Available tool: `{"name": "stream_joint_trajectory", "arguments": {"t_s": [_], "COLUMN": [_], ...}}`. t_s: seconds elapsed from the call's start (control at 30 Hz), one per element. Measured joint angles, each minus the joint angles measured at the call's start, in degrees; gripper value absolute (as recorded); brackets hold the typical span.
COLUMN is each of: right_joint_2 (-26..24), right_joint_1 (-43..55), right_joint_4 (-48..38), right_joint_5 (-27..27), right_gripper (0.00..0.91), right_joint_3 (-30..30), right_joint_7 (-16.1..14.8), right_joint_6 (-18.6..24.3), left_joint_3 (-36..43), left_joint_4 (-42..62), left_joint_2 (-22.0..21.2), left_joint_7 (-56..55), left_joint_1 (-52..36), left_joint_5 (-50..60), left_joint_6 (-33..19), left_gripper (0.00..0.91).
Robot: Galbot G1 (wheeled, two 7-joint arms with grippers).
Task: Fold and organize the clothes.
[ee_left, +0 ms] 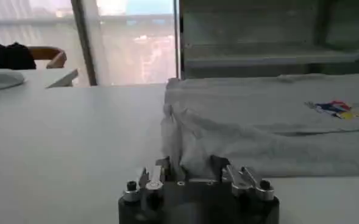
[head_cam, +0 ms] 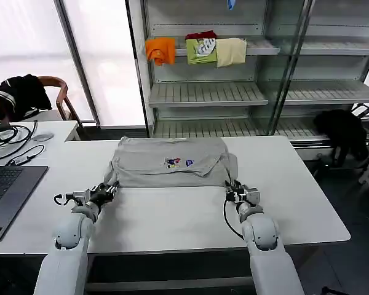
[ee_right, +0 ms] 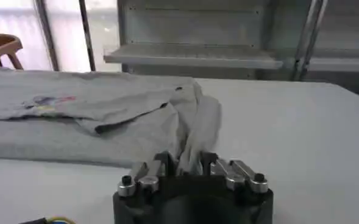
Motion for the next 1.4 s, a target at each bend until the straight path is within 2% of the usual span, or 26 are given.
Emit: {"name": "stream_joint_trajectory", "arguments": {"t_s": [0.4, 0.63, 0.97, 1.4], "right_joint_2": [-0.62, -1.68, -3.26, -4.18], "right_joint_1": [-1.39, -4.35, -12.91, -28.11], "right_joint_4": [1.83, 5.57, 15.29, 27.62], "right_joint_5": [2.24, 4.67, 7.47, 9.18], "right_gripper": [0.0, 0.0, 0.0, 0.0], "right_joint_3": [-0.09, 0.12, -0.46, -1.14], "right_joint_7": [0.22, 0.61, 1.36, 4.01], "right_joint_6": [-0.25, -0.41, -0.48, -0.37], "left_joint_3": [0.53, -0.77, -4.1, -8.8], "left_joint_4": [-0.28, -4.12, -16.06, -30.42], "left_joint_2": [-0.13, 0.87, 1.3, -0.44], "left_joint_7": [-1.43, -1.45, -1.35, -3.75], "left_joint_1": [-0.04, 2.67, 13.86, 30.62], "left_joint_5": [0.73, -0.24, -3.91, -9.34], "left_joint_6": [0.0, 0.25, 0.27, 0.15], "left_gripper": [0.0, 0.0, 0.0, 0.0]}}
